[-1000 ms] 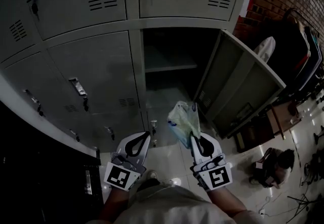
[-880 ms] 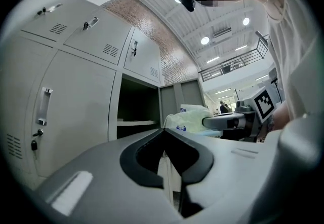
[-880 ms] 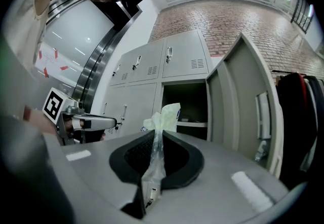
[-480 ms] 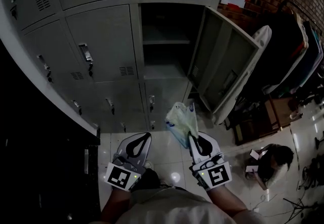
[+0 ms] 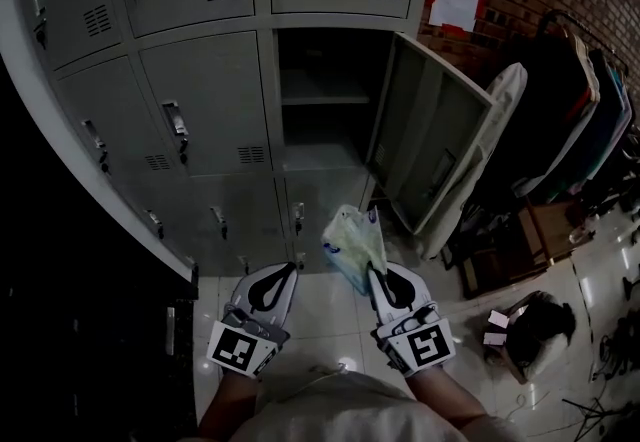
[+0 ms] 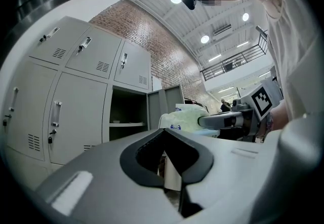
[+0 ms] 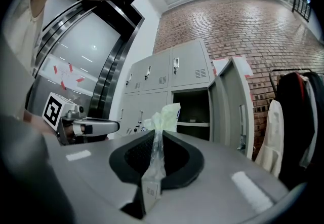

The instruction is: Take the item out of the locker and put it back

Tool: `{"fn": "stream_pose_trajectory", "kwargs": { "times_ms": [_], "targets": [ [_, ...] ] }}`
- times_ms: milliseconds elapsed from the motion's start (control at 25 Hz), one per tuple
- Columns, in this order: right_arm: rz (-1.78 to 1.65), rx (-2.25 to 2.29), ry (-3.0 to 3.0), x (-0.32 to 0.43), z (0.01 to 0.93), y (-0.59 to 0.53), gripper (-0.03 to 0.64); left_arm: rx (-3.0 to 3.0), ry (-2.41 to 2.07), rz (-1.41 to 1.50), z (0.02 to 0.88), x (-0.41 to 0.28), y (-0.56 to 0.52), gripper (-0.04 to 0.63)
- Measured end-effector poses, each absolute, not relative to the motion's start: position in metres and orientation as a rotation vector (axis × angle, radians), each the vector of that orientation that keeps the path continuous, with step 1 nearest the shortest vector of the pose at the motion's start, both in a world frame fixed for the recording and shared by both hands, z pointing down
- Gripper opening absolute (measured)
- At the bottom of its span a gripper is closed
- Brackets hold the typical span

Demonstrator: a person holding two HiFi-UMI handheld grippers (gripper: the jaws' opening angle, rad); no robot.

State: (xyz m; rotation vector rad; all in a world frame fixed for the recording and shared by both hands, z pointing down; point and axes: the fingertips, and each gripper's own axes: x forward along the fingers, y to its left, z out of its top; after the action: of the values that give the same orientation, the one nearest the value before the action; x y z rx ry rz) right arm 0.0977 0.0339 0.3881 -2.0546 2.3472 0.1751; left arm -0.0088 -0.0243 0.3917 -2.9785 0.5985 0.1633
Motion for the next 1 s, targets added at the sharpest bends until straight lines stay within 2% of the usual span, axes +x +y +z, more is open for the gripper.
{"fn": "stream_pose_trajectory", "kwargs": {
  "times_ms": [520, 1000],
  "targets": [
    [0.156, -2.069, 2.335, 0.115, 0.382, -0.026, 0.012, -2.962, 0.662, 0.141, 0.4, -0.009, -0.067, 0.002],
    [0.299, -2.2, 2.198, 0.157, 0.344, -0.161, 0.014, -2.958, 0.474, 0.202, 0.376, 0.03, -0.186, 0.002]
  ]
}}
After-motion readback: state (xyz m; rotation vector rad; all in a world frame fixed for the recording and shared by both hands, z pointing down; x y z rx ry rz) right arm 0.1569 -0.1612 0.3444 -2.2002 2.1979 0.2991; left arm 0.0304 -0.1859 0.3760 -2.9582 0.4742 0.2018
